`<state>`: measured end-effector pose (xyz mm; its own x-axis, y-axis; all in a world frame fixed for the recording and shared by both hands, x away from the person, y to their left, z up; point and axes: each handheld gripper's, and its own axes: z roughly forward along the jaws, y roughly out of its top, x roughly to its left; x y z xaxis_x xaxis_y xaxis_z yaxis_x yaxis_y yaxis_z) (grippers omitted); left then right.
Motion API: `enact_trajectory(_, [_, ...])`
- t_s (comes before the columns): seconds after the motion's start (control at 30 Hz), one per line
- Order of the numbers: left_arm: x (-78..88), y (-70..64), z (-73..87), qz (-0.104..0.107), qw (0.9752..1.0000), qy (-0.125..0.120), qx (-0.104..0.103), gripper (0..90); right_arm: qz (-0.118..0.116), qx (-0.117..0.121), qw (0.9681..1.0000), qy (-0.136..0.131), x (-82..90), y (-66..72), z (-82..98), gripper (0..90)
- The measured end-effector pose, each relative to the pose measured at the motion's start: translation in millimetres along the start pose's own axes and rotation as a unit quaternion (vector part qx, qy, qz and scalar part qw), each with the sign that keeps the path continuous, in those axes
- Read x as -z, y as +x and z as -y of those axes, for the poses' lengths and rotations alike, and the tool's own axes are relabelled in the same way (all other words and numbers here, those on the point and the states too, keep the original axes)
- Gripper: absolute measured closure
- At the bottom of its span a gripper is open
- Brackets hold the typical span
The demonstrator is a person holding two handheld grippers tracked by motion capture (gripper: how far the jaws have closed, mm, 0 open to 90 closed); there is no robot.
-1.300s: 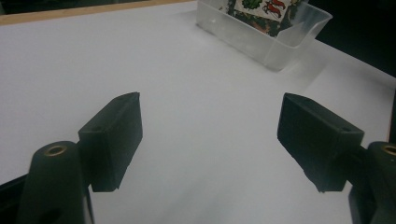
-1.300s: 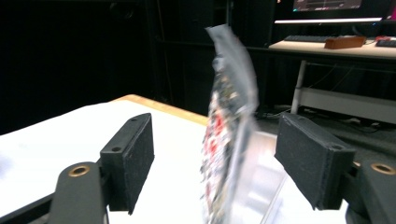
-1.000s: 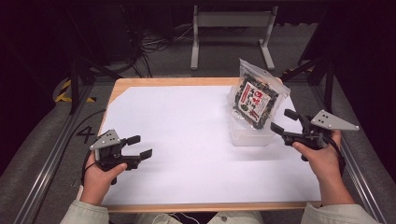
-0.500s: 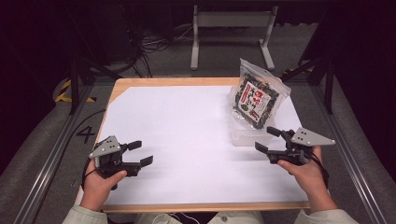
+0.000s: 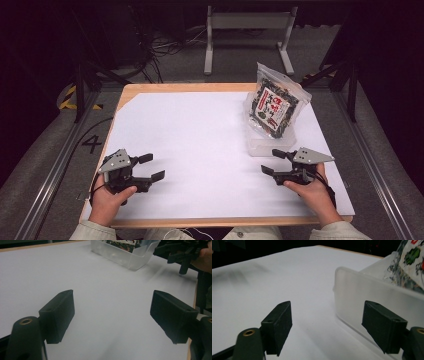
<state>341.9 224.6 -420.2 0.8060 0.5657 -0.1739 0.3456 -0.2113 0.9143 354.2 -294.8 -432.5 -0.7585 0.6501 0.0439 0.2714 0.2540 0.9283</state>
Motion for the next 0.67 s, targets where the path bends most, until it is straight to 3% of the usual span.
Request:
enact_trajectory(0.37, [-4.7,3.2,10.3,-0.004,0.9999,0.011,0.005,20.7,-0.006,-0.011,0.9989,0.045,-10.8,-2.3,6.1,22.7])
enact_trajectory(0.67, [-6.6,3.5,13.7,-0.012,0.9995,0.027,0.007,21.6,0.000,-0.025,0.9988,0.042,-9.7,-6.2,5.5,22.7])
